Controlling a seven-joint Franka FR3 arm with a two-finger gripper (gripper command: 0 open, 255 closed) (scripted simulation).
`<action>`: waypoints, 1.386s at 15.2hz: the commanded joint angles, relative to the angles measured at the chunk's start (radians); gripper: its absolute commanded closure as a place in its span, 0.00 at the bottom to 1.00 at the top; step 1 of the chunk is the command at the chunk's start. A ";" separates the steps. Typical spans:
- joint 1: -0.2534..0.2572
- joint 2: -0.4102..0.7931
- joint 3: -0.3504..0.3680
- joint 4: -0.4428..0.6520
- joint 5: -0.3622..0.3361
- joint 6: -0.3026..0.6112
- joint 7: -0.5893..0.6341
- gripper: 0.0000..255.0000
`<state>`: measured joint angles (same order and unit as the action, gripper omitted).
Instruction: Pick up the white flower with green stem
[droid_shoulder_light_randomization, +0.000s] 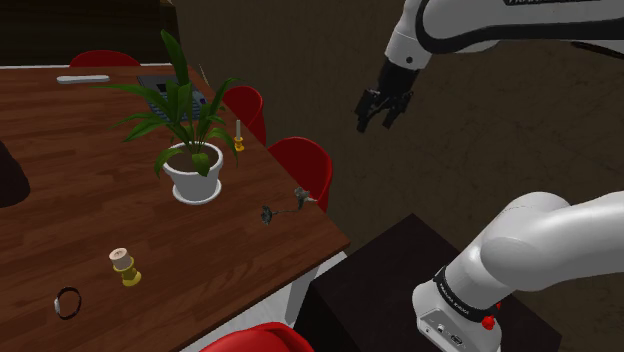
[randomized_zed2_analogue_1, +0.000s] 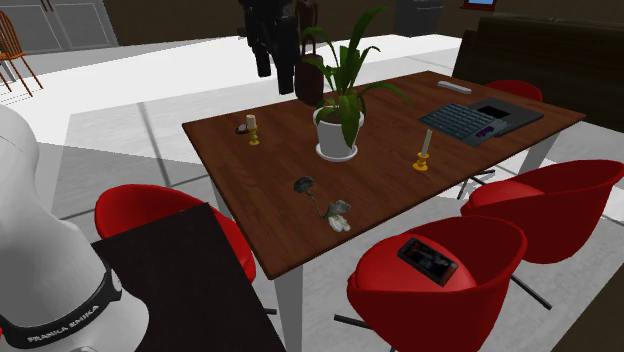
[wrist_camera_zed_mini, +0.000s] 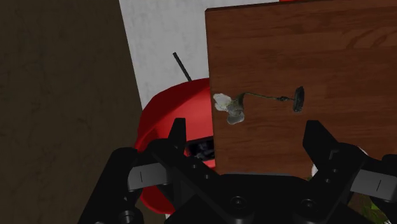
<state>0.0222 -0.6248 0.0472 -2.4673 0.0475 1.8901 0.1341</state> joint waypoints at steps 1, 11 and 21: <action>0.009 0.043 0.017 -0.019 0.013 0.066 0.018 0.00; 0.044 0.350 0.095 -0.043 0.050 0.406 0.098 0.00; 0.075 0.738 0.149 0.079 0.001 0.680 0.210 0.00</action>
<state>0.0947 0.0732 0.1947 -2.4075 0.0575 2.5483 0.3328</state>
